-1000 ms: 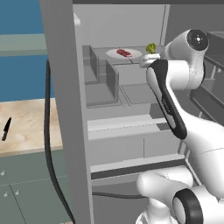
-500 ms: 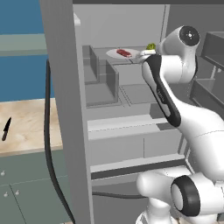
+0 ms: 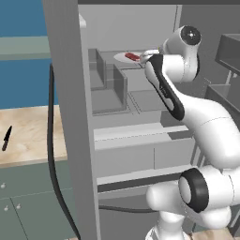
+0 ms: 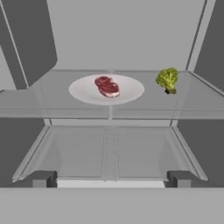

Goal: Retrieve the steak from the fridge and place it on the cutting board.

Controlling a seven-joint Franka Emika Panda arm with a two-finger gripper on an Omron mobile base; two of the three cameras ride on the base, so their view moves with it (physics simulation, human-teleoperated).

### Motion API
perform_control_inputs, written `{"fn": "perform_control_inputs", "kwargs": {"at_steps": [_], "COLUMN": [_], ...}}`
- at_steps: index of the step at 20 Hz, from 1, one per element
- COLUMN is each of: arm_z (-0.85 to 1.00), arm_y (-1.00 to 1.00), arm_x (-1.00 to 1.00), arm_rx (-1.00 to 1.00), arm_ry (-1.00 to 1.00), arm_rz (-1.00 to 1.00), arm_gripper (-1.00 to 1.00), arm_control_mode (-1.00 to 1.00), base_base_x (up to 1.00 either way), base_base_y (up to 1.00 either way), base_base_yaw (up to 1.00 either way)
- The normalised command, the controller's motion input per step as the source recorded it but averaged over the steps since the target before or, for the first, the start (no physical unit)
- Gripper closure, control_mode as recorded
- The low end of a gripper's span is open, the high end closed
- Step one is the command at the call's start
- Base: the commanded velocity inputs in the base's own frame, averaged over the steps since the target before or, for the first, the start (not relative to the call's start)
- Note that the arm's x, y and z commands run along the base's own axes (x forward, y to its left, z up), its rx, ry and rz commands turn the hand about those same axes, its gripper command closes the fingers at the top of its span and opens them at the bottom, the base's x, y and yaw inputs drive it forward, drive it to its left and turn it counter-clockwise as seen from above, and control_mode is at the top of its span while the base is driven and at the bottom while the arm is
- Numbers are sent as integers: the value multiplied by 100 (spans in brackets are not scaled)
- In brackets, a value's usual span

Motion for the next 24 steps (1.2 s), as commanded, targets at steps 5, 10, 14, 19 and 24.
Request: {"fn": "perform_control_inputs", "kwargs": {"at_steps": [5, 10, 14, 19, 24], "arm_z": [0, 0, -5, -2, -11], "arm_y": [0, 0, 0, 0, 0], "arm_x": [49, 52, 46, 47, 53], "arm_rx": [0, 0, 0, 0, 0], "arm_ry": [0, 0, 0, 1, 4], "arm_rz": [0, 0, 0, 0, 0], "arm_gripper": [-100, -100, -100, -100, -100], "arm_control_mode": [-100, -100, -100, -100, -100], "base_base_x": [0, 0, 0, 0, 0], "base_base_y": [0, 0, 0, 0, 0], "base_base_yaw": [0, 0, 0, 0, 0]}}
